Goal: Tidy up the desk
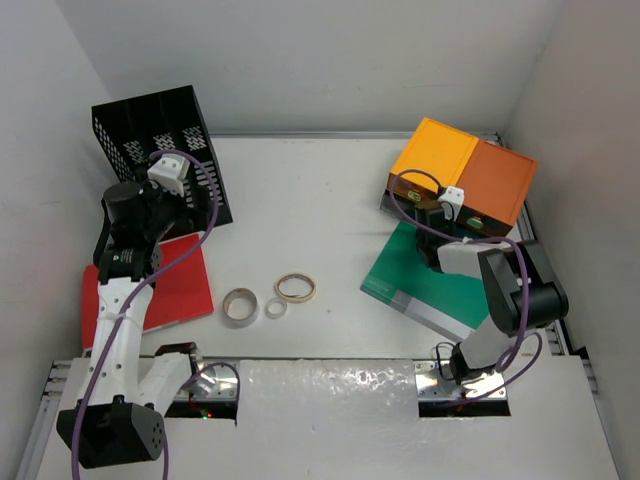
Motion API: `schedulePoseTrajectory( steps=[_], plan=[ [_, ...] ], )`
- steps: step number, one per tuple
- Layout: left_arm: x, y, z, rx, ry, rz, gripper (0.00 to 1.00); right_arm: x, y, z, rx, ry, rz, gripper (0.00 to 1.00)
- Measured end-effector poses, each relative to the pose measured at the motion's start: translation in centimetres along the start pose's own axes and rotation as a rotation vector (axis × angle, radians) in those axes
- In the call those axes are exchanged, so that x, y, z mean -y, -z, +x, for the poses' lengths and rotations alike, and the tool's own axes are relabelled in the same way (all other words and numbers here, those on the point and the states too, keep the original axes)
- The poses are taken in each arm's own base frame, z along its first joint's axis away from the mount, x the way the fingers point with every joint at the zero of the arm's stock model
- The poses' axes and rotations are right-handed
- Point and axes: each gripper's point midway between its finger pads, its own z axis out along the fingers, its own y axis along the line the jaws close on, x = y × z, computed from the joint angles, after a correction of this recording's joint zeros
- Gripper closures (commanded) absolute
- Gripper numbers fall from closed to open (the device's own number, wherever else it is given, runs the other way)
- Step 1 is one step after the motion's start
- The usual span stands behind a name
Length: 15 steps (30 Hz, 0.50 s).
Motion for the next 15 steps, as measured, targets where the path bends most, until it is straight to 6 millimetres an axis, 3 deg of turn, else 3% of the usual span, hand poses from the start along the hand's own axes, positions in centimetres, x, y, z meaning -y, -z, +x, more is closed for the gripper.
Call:
schedulePoseTrajectory(
  steps=[15],
  plan=[
    [0.0,0.0,0.0,-0.001,0.0,0.001,0.0,-0.9,5.4,3.5,-0.031,0.083,-0.011,1.0]
  ],
)
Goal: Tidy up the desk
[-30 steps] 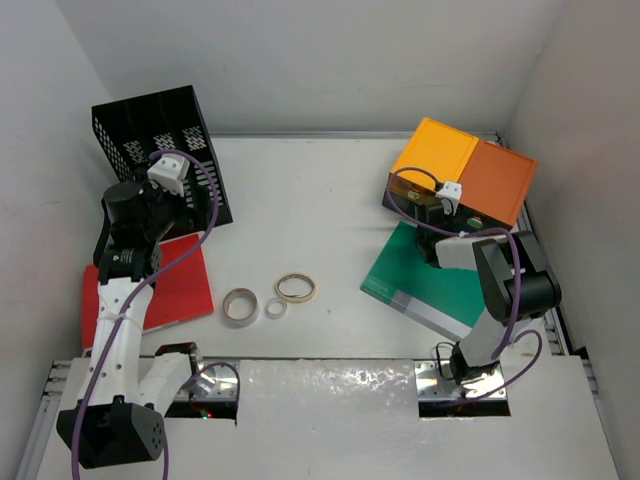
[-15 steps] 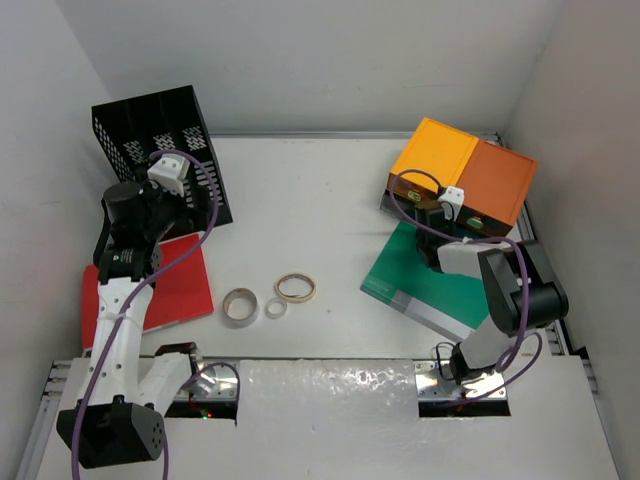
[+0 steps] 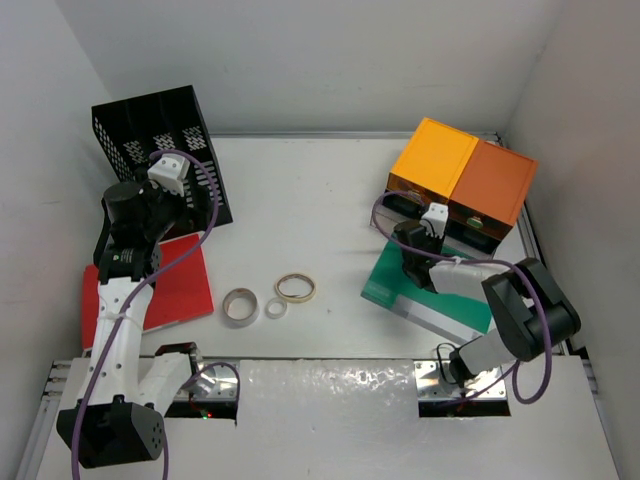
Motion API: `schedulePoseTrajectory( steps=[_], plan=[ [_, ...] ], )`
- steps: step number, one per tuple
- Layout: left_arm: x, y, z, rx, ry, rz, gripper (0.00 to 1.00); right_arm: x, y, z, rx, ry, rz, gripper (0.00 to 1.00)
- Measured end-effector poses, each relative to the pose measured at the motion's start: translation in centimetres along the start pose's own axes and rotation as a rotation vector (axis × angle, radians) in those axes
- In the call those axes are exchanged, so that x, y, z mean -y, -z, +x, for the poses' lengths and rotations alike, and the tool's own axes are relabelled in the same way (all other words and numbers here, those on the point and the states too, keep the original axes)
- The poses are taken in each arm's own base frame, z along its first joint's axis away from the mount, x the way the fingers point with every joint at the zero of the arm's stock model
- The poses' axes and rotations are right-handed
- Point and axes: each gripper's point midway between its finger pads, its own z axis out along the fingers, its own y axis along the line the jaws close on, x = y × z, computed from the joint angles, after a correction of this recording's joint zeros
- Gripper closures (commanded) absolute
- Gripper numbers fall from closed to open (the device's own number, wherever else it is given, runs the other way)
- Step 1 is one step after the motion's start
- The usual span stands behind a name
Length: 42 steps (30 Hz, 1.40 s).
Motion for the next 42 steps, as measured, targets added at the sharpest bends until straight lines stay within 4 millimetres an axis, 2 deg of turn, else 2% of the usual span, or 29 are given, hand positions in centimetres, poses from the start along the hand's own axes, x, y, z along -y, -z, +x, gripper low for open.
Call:
schedulePoseTrajectory(
  steps=[7,26,28,30,31,34,38,40,42],
  plan=[
    [0.1,0.0,0.0,0.001,0.0,0.006,0.0,0.0,2.4,1.4,0.011,0.035,-0.022,1.0],
    [0.1,0.0,0.0,-0.001,-0.013,0.008,0.0,-0.2,4.3,2.9,-0.023,0.056,-0.093,0.97],
    [0.1,0.0,0.1,-0.004,-0.012,0.009,0.01,-0.2,4.5,3.1,-0.023,0.063,-0.099,0.89],
    [0.2,0.0,0.1,-0.004,-0.012,0.011,0.0,-0.2,4.7,3.1,-0.024,0.077,-0.106,0.69],
    [0.2,0.0,0.1,-0.005,-0.012,0.012,0.0,-0.3,4.8,3.2,-0.025,0.087,-0.112,0.54],
    [0.2,0.0,0.2,-0.006,-0.012,0.015,0.0,-0.5,5.2,3.7,-0.045,0.143,-0.142,0.35],
    [0.2,-0.1,0.2,-0.008,-0.013,0.017,0.0,-0.7,6.1,3.5,-0.045,0.2,-0.186,0.2],
    [0.2,-0.1,0.2,-0.007,-0.013,0.018,0.0,-1.0,6.7,2.8,-0.024,0.211,-0.218,0.13],
    [0.3,-0.1,0.2,-0.007,-0.014,0.019,0.0,-1.5,7.6,1.5,0.016,0.215,-0.263,0.11]
  ],
)
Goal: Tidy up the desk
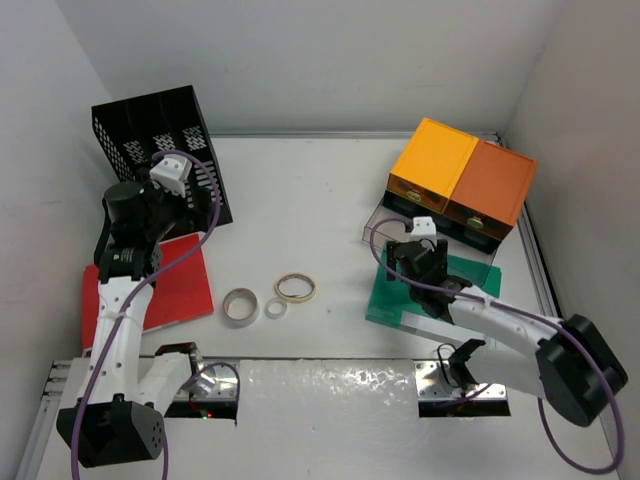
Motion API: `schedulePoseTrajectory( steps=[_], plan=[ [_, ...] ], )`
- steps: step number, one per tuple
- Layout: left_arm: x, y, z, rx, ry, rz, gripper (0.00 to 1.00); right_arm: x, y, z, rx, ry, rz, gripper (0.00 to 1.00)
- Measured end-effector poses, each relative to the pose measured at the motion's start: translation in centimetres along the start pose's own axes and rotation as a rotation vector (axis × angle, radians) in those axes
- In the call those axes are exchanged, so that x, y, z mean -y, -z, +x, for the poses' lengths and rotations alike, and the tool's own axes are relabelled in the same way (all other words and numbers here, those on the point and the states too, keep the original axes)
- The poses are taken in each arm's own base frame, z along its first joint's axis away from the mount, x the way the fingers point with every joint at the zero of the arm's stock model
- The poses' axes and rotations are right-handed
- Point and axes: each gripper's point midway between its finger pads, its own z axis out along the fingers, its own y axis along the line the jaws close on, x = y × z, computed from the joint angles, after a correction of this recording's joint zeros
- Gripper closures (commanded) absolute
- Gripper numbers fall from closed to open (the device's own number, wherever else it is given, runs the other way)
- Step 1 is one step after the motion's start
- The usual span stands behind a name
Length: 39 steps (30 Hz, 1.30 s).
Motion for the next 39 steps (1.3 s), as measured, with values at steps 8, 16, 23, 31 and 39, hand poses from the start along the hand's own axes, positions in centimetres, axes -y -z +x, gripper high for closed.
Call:
schedulePoseTrajectory(
  steps=[8,16,23,31,39],
  plan=[
    [0.0,0.0,0.0,0.0,0.0,0.0,0.0,-7.0,4.4,-4.2,0.185,0.146,-0.348,0.17],
    [-0.8,0.1,0.1,-0.005,0.006,-0.041,0.0,-27.7,9.8,-6.1,0.133,0.525,-0.91,0.21],
    [-6.3,2.2,0.0,0.009,0.091,-0.323,0.0,-41.4,12.1,-3.1,0.038,0.557,-1.184,0.29],
    [-14.3,7.4,0.7,0.053,0.258,-0.794,0.0,-43.9,8.2,2.7,-0.088,0.673,-1.082,0.32],
    [-15.0,8.0,1.1,0.068,0.291,-0.856,0.0,-42.9,7.3,3.9,-0.095,0.716,-1.034,0.93]
  ],
)
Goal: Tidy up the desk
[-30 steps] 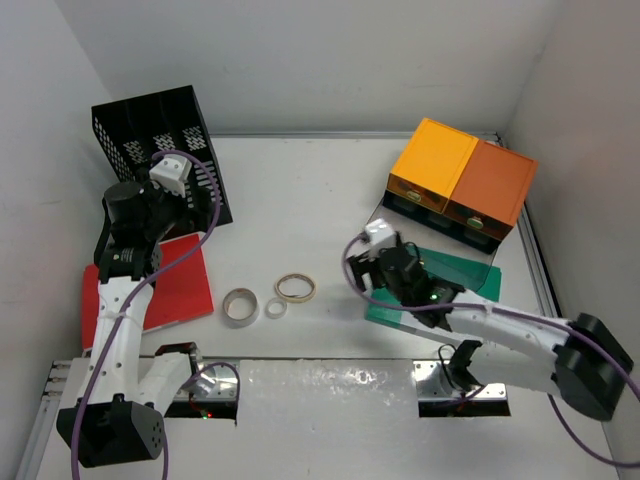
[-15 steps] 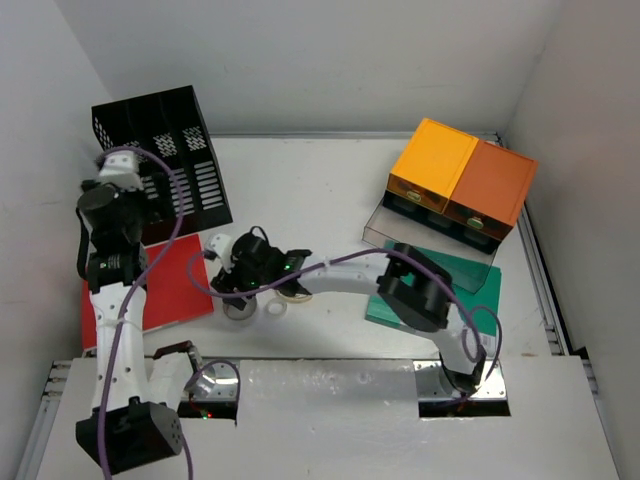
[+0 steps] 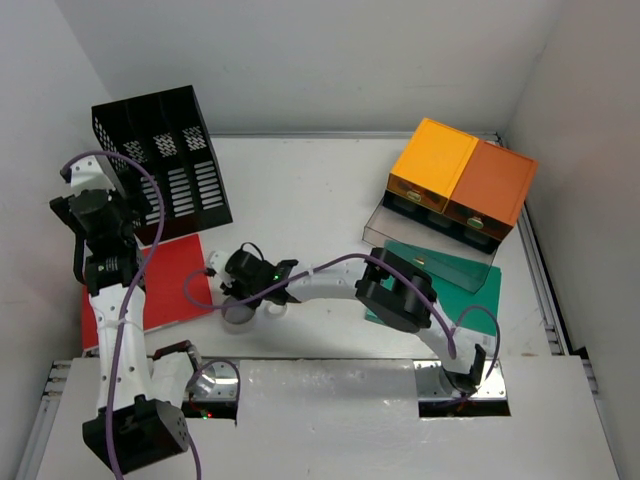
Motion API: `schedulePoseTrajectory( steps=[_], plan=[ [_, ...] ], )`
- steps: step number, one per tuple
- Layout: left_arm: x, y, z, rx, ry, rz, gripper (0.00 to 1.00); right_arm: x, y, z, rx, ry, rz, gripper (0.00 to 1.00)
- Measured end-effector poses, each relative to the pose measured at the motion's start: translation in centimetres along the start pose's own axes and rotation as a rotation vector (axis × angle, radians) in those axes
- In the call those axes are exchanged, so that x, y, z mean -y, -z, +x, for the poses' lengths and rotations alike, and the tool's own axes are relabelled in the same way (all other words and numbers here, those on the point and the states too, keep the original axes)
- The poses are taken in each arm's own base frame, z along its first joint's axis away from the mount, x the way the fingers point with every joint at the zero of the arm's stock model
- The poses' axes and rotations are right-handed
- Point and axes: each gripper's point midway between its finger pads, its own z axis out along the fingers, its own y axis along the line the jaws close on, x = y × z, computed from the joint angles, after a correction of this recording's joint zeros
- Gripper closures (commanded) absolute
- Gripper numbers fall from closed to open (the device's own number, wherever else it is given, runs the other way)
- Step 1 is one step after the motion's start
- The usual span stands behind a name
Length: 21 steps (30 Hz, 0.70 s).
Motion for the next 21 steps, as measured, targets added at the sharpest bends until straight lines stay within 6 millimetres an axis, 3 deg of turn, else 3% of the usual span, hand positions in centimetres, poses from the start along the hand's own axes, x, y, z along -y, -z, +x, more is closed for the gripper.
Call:
schedulePoseTrajectory(
  steps=[1,4,7,10,12,14,17,19,21],
  plan=[
    [0.0,0.0,0.0,-0.001,0.001,0.0,0.0,0.1,0.0,0.4,-0.009,0.002,0.004,0.99],
    [0.2,0.0,0.1,-0.001,0.0,0.012,0.0,0.4,0.6,0.7,-0.003,-0.001,0.024,1.0],
    [1.1,0.0,0.1,-0.004,-0.006,0.062,0.0,1.3,2.7,1.8,-0.017,0.005,0.077,1.0],
    [2.6,0.2,0.2,-0.008,-0.031,0.155,0.0,2.8,6.7,1.4,0.012,0.016,0.152,1.0],
    [4.7,0.7,0.5,-0.014,-0.062,0.286,0.0,4.6,10.4,-0.3,0.079,0.001,0.208,1.0],
    [6.9,1.6,0.9,-0.021,-0.097,0.434,0.0,8.1,15.2,-2.7,0.18,-0.051,0.292,1.0],
    [10.1,3.5,2.2,-0.046,-0.141,0.665,0.01,16.3,22.6,-4.1,0.308,-0.177,0.509,1.0],
    [11.4,4.5,3.0,-0.063,-0.155,0.768,0.0,22.1,27.4,-2.2,0.34,-0.274,0.703,1.0],
    [12.0,5.1,3.6,-0.076,-0.162,0.823,0.0,26.4,30.6,1.7,0.311,-0.365,0.866,1.0]
  ],
)
